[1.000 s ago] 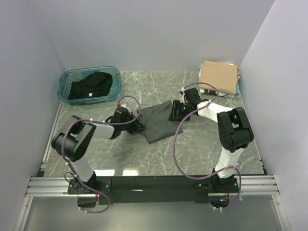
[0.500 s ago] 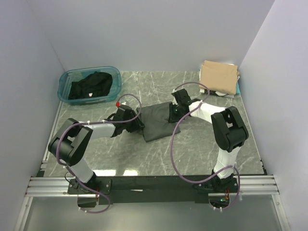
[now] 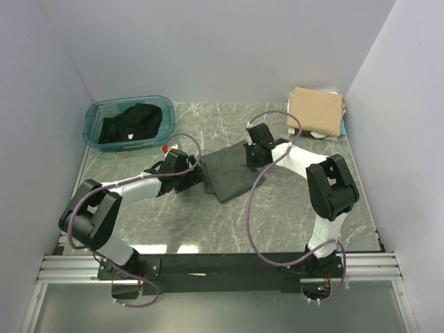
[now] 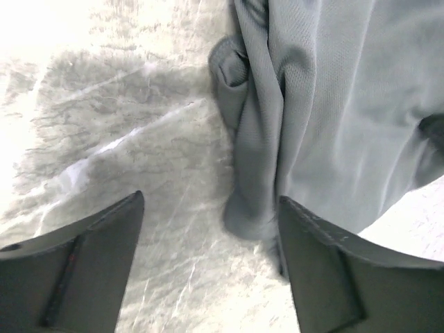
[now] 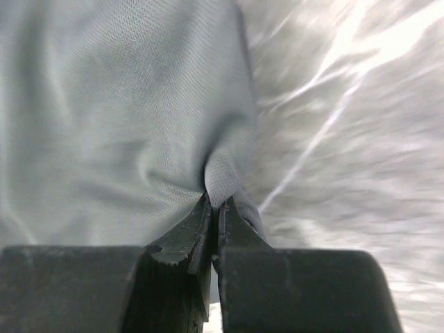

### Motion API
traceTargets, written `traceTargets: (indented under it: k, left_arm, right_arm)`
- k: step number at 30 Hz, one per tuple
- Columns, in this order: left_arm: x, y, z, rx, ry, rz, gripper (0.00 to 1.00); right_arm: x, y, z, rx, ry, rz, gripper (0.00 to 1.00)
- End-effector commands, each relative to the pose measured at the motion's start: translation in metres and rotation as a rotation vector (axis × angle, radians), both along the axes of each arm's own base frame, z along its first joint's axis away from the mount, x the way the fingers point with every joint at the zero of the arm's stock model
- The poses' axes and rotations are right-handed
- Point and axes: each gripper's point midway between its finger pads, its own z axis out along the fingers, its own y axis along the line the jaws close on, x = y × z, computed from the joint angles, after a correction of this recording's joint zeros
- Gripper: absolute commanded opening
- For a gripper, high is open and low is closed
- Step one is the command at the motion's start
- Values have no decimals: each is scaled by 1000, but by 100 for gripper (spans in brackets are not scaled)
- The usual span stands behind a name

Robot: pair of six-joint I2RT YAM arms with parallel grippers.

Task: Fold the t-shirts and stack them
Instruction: Neatly place the folded tshirt to the corner

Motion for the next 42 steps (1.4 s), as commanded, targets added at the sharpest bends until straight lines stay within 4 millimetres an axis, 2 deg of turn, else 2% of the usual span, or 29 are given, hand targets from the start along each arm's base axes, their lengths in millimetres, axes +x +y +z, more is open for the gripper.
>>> traceTargets:
  k: [1,3,4,5,10,11,17,18,19,24,26,32,37,42]
  left_arm:
    - [13,-2,40,-5,-100,-1,85]
    - [13,1,44,3,-107,3,87]
    - [13,3,49,2,-117,9,96]
    - [12,4,50,6,-121,11,99]
    - [11,12,59,24,-141,29,99]
    - [10,13,59,30,-141,34,99]
    - [12,26,65,69,-166,72,99]
    - [13,27,65,75,-172,75,99]
    - [13,28,65,76,-176,79,99]
    - [16,35,62,89,-168,92,99]
    - [17,37,62,92,-166,99,99]
    - [20,40,61,95,-161,102,100]
    - [22,41,59,90,-151,101,99]
    - [23,41,59,85,-147,98,100]
  right_arm:
    - [44,-20,72,-91,-254,-33,0]
    - [55,-34,85,-136,-303,-83,0]
    - [67,-50,97,-166,-346,-143,0]
    - [73,-58,103,-178,-366,-171,0]
    - [106,-89,134,-235,-487,-280,0]
    - [111,-101,139,-263,-503,-318,0]
    - [150,-132,157,-305,-545,-431,0]
    - [157,-138,169,-313,-563,-474,0]
    - [163,-142,159,-336,-545,-488,0]
    - [195,-155,168,-407,-553,-496,0]
    - [201,-159,171,-431,-556,-482,0]
    - [215,-176,199,-488,-603,-438,0]
    - [220,-179,226,-381,-625,-382,0]
    - [220,-195,246,-300,-627,-363,0]
